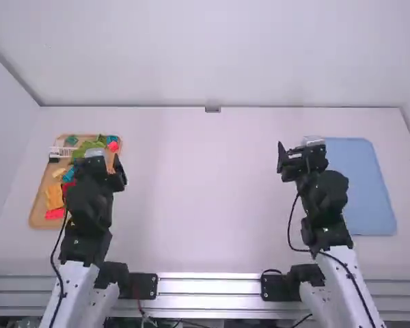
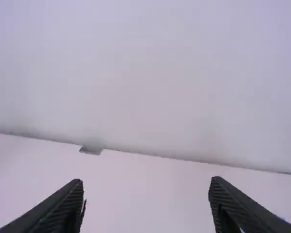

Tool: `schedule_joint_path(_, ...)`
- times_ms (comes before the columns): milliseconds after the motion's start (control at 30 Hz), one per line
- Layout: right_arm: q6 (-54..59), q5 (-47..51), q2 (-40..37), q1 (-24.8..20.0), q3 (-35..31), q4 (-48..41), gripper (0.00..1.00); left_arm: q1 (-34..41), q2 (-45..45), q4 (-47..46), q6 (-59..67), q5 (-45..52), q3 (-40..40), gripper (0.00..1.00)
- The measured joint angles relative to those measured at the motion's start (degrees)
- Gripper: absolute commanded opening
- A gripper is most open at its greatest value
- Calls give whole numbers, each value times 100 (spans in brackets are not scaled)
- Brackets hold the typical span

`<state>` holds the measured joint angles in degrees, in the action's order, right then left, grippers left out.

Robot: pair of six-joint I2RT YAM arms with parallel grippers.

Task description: Assemble lego blocks to make yellow taxi

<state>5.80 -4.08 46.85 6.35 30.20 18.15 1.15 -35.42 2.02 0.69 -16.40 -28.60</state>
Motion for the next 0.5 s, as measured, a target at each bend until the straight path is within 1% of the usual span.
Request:
schedule_joint_path(200, 232, -39, 664, 81, 450, 262, 85, 22, -533, 17, -9, -251, -433, 85)
schedule_joint_path(267, 271, -59, 824, 103, 557, 319, 87, 20, -654, -20, -9, -352, -542, 87)
schedule_joint_path(367, 337, -92, 1064, 138, 719, 439, 90, 20, -844, -310, -11, -531, -791, 91)
schedule_joint_path(467, 382, -136, 1335, 181, 887, 588, 94, -72, -1108, -1069, -120, -710, -1322, 94)
schedule_joint_path(500, 389, -136, 1344, 181, 894, 590, 94, -81, -1119, -1108, -120, -719, -1351, 94)
